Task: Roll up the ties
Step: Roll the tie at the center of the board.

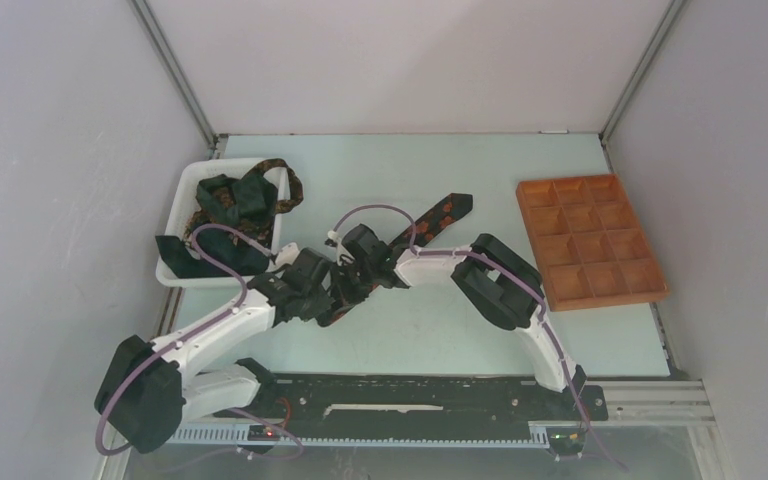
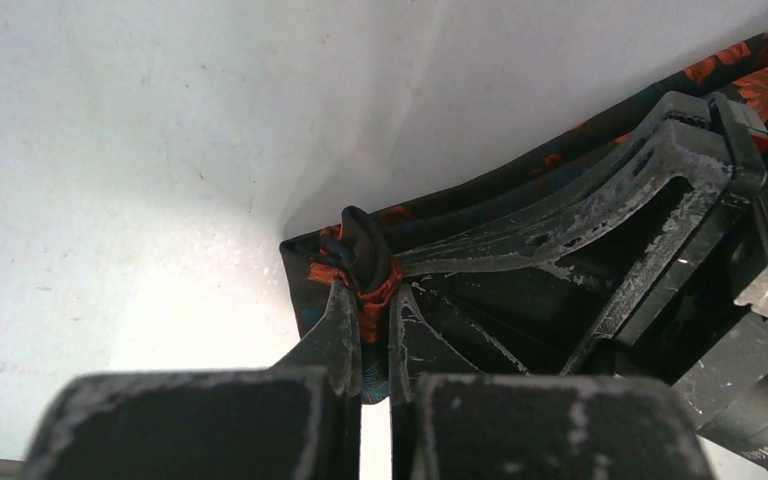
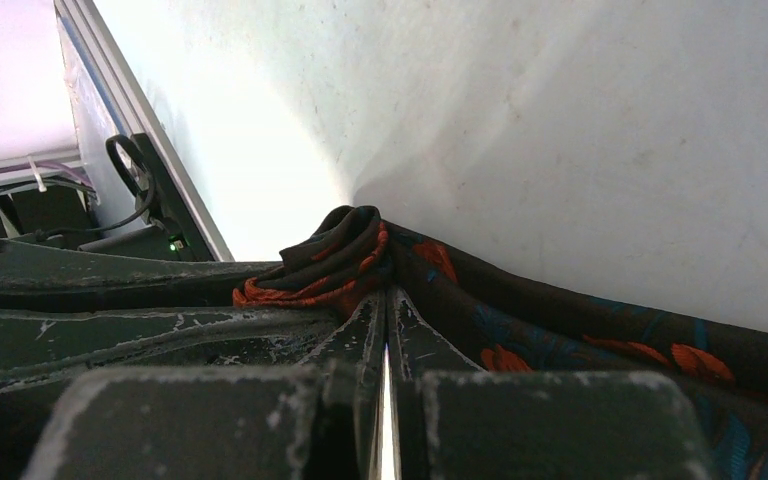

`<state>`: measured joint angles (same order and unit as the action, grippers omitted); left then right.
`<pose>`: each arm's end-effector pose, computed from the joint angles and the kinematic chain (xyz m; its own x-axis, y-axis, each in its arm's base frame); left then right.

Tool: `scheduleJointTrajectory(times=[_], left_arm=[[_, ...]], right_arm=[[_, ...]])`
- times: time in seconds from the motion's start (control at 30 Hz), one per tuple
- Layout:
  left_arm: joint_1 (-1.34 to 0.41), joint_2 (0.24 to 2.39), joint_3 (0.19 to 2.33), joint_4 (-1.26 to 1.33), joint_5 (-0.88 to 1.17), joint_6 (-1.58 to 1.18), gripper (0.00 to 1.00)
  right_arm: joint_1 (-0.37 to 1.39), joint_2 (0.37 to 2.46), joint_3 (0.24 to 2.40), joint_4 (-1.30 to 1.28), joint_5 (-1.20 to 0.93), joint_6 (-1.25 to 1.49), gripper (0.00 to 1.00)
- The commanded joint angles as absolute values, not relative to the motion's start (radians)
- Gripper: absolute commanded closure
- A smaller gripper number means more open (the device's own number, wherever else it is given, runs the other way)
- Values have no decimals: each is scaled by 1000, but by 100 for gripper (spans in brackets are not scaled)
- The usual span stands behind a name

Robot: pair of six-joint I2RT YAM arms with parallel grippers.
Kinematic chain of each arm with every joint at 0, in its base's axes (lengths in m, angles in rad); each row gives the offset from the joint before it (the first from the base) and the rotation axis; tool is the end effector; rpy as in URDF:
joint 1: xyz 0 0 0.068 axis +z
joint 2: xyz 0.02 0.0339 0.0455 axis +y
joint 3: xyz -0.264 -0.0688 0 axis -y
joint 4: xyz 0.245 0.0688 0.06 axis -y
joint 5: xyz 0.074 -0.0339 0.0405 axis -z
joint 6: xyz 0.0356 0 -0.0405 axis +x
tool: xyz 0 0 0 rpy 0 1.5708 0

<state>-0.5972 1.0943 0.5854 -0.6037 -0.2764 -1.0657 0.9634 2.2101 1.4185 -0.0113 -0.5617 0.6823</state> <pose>0.1626 -0.0988 0.1840 -0.7449 -0.5116 -0.4282 -0.4355 0.8591 -0.2687 0.2496 0.3924 0.1183 -0.8900 -0.3454 -0.2975 -0.4444 0.5116 0.7354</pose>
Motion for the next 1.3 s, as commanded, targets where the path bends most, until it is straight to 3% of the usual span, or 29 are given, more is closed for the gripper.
scheduleJointTrajectory(times=[0.0, 0.63, 0.67, 0.8, 0.87, 1.03, 1.27], left_arm=[[-594, 1148, 610, -514, -283, -1052, 100], [-592, 1268, 660, -513, -305, -1041, 99], [-593, 1274, 664, -512, -303, -1039, 95], [-594, 1281, 671, -509, -291, -1040, 55], [-595, 1269, 670, -508, -289, -1041, 43], [-598, 1222, 653, -508, -289, -1054, 37], [-626, 1164, 632, -502, -315, -1078, 42]], right_arm=[[965, 2181, 1416, -32, -587, 683, 99], [883, 2042, 1338, -156, -533, 631, 95], [880, 2036, 1334, -155, -533, 631, 95], [874, 2031, 1329, -152, -533, 624, 94], [871, 2032, 1330, -148, -536, 624, 94], [863, 2026, 1329, -132, -541, 624, 93], [861, 2009, 1329, -97, -558, 632, 86]])
